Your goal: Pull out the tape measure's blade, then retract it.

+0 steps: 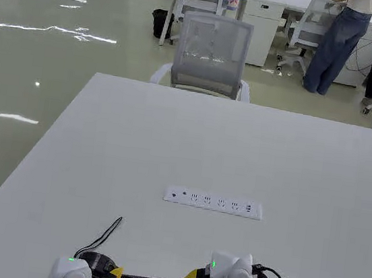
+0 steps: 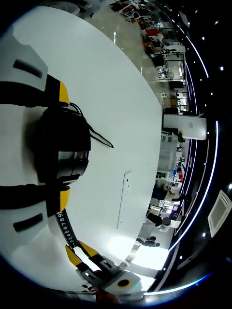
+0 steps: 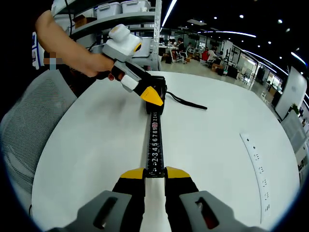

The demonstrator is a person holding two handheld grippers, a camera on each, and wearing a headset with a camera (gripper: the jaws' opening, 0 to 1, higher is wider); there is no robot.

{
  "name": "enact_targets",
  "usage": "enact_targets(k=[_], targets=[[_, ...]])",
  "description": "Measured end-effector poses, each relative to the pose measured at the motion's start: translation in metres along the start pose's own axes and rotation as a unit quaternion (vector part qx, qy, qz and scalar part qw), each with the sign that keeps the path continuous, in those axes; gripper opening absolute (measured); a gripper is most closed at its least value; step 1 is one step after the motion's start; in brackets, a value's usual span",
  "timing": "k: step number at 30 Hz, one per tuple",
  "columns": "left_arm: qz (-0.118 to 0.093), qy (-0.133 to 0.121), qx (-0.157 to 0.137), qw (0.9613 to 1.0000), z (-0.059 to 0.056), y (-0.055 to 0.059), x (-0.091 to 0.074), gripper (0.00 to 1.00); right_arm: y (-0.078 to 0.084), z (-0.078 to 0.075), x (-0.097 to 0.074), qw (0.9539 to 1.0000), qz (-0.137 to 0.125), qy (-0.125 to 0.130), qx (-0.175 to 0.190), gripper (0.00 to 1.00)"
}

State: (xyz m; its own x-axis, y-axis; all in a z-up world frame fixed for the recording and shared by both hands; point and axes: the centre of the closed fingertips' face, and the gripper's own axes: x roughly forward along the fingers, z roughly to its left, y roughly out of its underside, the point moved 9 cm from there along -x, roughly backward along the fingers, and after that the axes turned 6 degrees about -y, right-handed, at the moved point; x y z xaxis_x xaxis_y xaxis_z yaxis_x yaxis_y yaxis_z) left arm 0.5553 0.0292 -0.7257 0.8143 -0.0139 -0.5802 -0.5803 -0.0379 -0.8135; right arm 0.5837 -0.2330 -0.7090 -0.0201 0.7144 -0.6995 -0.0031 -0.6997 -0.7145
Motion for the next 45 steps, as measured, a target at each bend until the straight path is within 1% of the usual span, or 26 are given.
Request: enact_targets(k=[10,16,45], targets=[[0.000,0.000,0.001,1.0000,0.000,0.001,0.001,0.62,0.000,0.000,0.003,1.0000,0.001,0.000,0.001,0.13],[0.000,0.000,0.000,1.0000,0.000,0.000,0.001,0.62,-0.003,-0.001,0.005,1.0000,0.000,-0.001,0.000,0.13],[-0.001,0.001,-0.001,1.0000,0.002,0.001,0.003,0.62,-0.008,-0.003,0.013,1.0000,0.000,-0.001,-0.004,0.13]])
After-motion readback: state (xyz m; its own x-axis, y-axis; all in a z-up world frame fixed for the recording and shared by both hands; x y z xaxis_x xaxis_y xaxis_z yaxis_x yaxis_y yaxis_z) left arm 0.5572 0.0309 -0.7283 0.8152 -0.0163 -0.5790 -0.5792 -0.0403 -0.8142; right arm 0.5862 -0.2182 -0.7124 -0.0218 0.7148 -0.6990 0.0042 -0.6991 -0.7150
